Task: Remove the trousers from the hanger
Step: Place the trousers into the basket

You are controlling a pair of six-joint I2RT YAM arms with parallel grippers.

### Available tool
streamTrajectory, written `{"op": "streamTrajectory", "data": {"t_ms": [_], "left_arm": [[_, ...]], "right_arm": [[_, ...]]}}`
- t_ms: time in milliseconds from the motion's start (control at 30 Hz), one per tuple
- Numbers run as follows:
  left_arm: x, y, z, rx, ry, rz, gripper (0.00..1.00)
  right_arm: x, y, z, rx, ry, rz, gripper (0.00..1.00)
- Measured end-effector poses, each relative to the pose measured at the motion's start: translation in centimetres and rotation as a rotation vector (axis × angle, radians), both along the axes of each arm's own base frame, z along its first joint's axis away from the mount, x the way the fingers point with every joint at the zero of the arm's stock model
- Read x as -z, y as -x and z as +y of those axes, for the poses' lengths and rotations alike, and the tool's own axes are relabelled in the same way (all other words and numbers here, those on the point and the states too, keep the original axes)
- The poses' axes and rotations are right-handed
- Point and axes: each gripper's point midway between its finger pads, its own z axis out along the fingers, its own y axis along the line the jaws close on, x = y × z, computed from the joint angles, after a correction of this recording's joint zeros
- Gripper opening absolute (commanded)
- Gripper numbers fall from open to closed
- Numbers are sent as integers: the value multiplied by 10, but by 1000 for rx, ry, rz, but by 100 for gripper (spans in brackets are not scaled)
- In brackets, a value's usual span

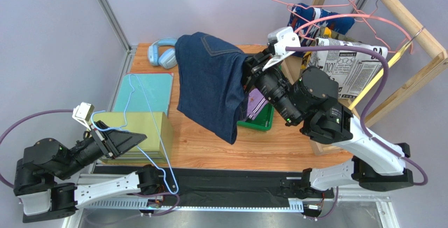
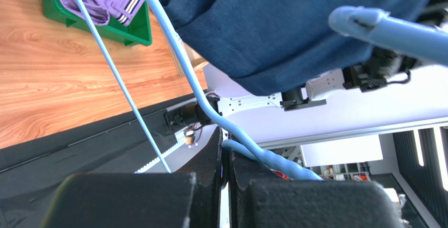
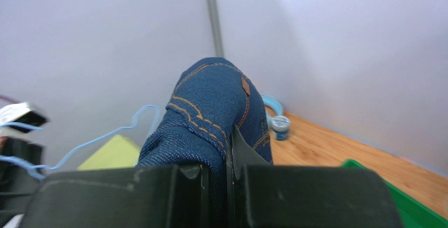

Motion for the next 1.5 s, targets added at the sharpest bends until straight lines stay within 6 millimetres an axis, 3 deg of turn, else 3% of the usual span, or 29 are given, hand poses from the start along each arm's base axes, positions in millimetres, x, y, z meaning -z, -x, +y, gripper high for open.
{"op": "streamTrajectory", "data": {"t_ms": [333,467,667,800,867,1033,1133,1300,1367,1433,1500], "left_arm": [[-4,0,-4,9,16,-11,0],[-7,2,-7,23,25,-16,0],[-9,5,-12,51,19,-29,0],[-12,6,-13,64,24,-41,0],[-13,7,-13,70,23,-48,0],[-21,10,-6,69,40,-63,0],[-25,10,-1,61,46,-71,0],[-27,10,2,54,50,-75,0],[-26,10,1,58,48,-74,0],[-24,11,-2,68,44,-71,0],[-20,12,-8,85,32,-66,0]], "right_arm": [[101,-97,-62,303,230,106,0],[137,-131,-102,451,350,147,0],[148,-144,-153,600,467,122,0],[153,-149,-169,667,557,84,0],[166,-158,-172,704,633,74,0],[223,-190,-153,704,821,125,0],[266,-211,-127,663,902,168,0],[329,-249,-64,589,938,258,2],[347,-260,-43,577,928,290,6],[361,-263,-33,571,924,323,16],[368,-263,-28,574,912,354,33]]}}
